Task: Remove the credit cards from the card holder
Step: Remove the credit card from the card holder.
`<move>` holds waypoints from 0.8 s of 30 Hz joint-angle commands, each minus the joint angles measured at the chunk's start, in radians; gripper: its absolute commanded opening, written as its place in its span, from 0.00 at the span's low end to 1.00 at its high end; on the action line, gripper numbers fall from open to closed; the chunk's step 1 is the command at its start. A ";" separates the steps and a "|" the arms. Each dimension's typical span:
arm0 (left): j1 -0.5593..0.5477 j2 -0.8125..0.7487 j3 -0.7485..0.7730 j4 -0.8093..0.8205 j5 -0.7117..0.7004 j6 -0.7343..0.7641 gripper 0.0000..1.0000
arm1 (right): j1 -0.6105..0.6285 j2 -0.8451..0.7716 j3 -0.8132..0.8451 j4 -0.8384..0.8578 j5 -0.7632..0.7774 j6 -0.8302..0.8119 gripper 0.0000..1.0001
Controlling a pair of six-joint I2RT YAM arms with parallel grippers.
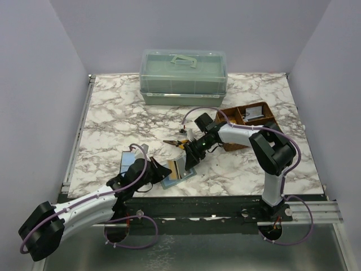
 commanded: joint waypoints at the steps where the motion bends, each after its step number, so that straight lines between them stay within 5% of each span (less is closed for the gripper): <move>1: 0.019 -0.030 -0.004 0.084 0.108 0.150 0.00 | -0.007 -0.105 0.033 -0.034 0.071 -0.067 0.50; 8: 0.020 -0.102 -0.038 0.199 0.165 0.252 0.00 | -0.059 -0.185 0.020 -0.045 -0.039 -0.117 0.51; 16: 0.020 -0.044 -0.002 0.295 0.182 0.314 0.00 | -0.106 -0.167 -0.003 -0.032 -0.342 -0.099 0.53; 24: 0.020 -0.026 -0.028 0.456 0.194 0.275 0.00 | -0.122 -0.100 -0.020 0.024 -0.360 -0.003 0.53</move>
